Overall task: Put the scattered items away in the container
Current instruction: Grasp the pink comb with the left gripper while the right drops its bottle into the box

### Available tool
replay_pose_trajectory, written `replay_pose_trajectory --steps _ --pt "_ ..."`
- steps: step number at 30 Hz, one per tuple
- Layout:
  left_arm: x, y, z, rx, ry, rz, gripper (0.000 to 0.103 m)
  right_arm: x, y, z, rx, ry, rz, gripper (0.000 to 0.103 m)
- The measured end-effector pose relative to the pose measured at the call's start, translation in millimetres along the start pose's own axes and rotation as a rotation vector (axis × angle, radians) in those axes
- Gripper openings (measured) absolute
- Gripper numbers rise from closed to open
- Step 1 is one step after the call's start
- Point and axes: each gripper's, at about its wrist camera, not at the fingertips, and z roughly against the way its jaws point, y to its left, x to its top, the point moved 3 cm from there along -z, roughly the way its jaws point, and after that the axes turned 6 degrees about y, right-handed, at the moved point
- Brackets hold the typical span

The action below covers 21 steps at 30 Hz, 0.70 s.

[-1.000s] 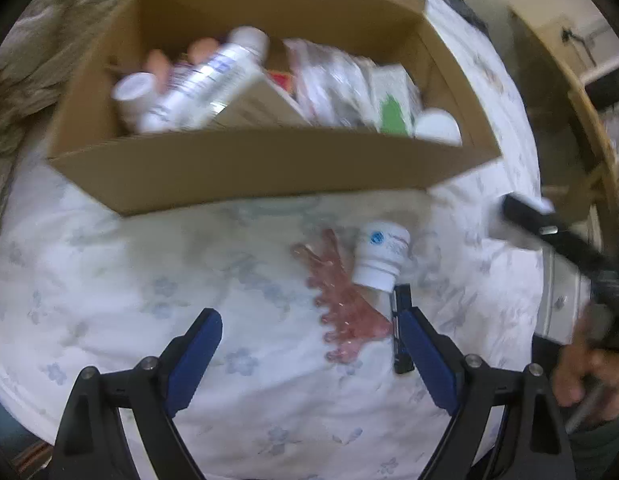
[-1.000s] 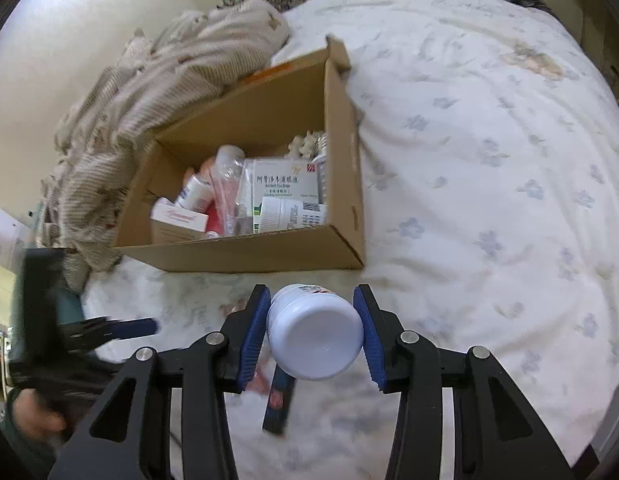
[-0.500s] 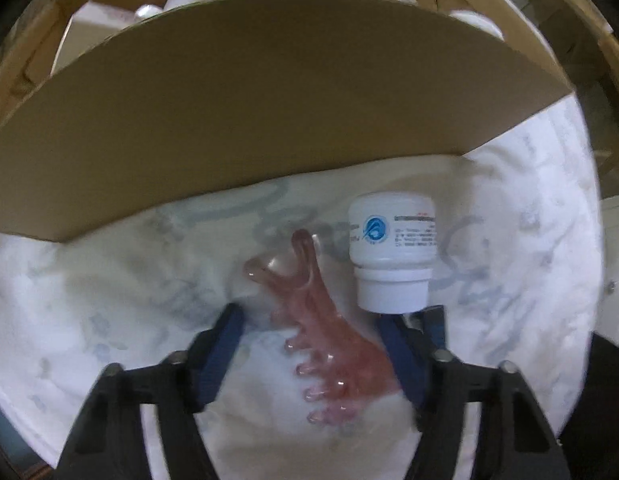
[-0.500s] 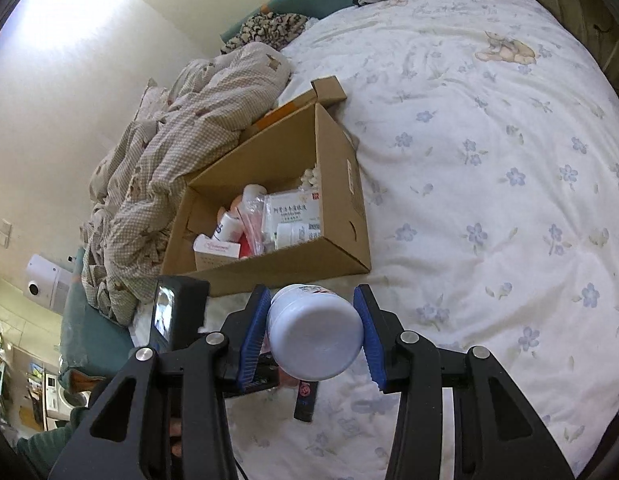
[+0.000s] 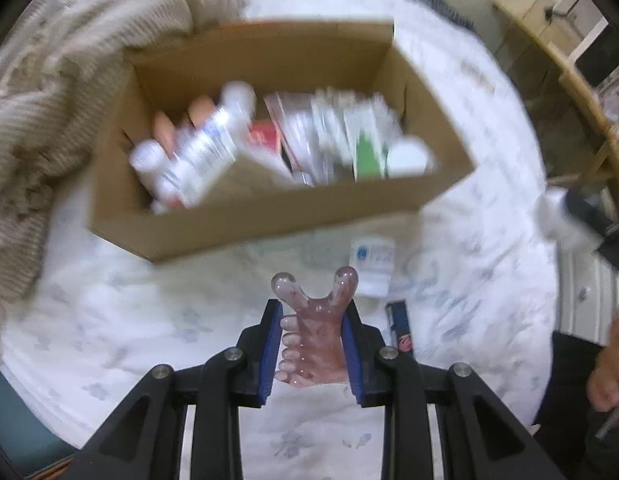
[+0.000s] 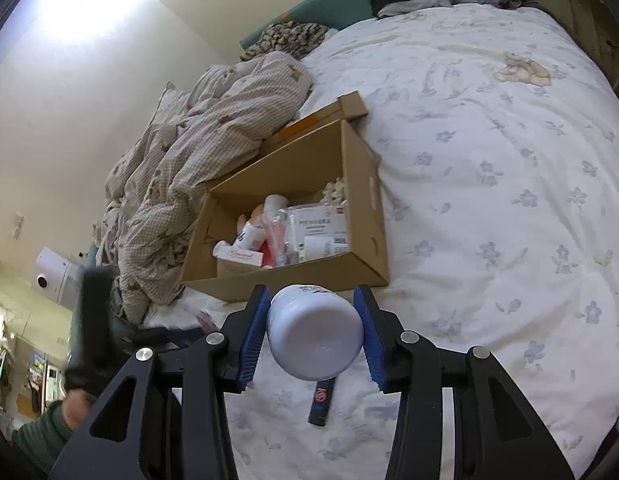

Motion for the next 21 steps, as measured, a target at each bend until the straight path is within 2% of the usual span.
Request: replay_pose_trajectory --steps 4,6,11,16,21 --pt "25 18 44 -0.009 -0.097 0.013 0.029 19 14 -6 -0.014 0.002 0.051 0.047" --pt "53 26 66 0.001 -0.140 0.011 0.029 35 21 -12 -0.025 -0.003 0.069 0.047" --pt "113 39 76 0.051 -0.191 0.011 0.029 82 37 -52 -0.097 0.020 0.127 0.047" --pt "163 61 47 0.123 -0.147 0.004 0.029 116 41 -111 -0.167 0.098 0.166 0.047" --pt "179 79 7 0.136 -0.063 0.028 0.029 131 47 -156 -0.201 0.147 0.197 0.043"
